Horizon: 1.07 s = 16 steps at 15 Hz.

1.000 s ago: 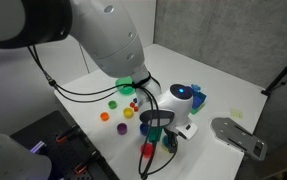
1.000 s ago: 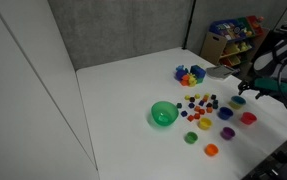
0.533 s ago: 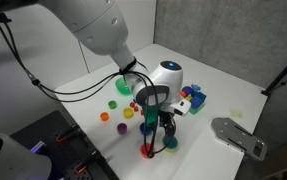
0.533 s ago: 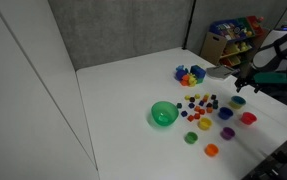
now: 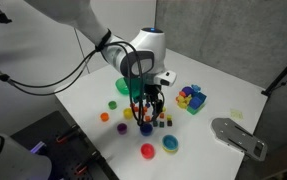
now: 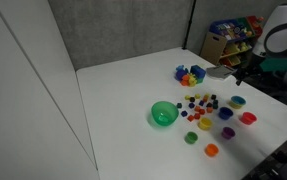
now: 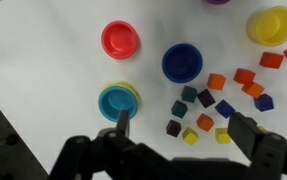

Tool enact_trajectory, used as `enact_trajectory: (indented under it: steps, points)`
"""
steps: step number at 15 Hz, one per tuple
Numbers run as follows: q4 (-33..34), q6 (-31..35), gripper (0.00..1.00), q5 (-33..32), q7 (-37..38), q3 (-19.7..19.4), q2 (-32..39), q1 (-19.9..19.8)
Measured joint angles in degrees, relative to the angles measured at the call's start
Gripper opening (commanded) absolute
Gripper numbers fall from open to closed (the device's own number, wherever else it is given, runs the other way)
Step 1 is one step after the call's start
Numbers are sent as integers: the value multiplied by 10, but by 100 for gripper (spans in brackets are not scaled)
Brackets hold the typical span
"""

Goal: Put the light blue bowl inside the yellow bowl

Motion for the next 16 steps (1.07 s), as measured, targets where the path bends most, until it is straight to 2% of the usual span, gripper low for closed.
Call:
enact_trajectory:
  steps: [11, 16]
  points:
    - [8, -297, 100, -1, -81, 67, -252, -28]
    - [35, -374, 100, -1, -109, 78, -306, -35]
